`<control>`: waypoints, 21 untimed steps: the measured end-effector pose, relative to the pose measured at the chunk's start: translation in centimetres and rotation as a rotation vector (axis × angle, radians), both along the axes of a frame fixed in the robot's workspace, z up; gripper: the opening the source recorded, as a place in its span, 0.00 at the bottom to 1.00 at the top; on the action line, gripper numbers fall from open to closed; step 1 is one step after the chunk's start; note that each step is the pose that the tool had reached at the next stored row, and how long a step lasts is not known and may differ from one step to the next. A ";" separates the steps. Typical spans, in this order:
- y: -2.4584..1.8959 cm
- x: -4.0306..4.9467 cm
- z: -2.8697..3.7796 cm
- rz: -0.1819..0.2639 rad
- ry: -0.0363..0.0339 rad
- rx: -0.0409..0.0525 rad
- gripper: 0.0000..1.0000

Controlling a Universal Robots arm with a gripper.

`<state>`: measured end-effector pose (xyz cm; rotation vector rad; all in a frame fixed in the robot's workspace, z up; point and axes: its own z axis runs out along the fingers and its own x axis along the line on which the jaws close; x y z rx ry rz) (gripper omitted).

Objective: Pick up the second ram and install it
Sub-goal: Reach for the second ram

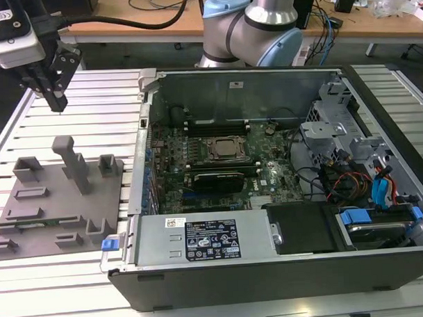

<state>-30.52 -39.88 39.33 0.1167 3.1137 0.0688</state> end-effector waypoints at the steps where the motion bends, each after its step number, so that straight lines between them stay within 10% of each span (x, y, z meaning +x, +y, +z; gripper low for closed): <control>1: 0.00 -0.24 0.00 0.000 -0.0001 0.0000 0.10; 21: 0.00 -5.33 -0.01 0.000 0.0000 0.0000 0.10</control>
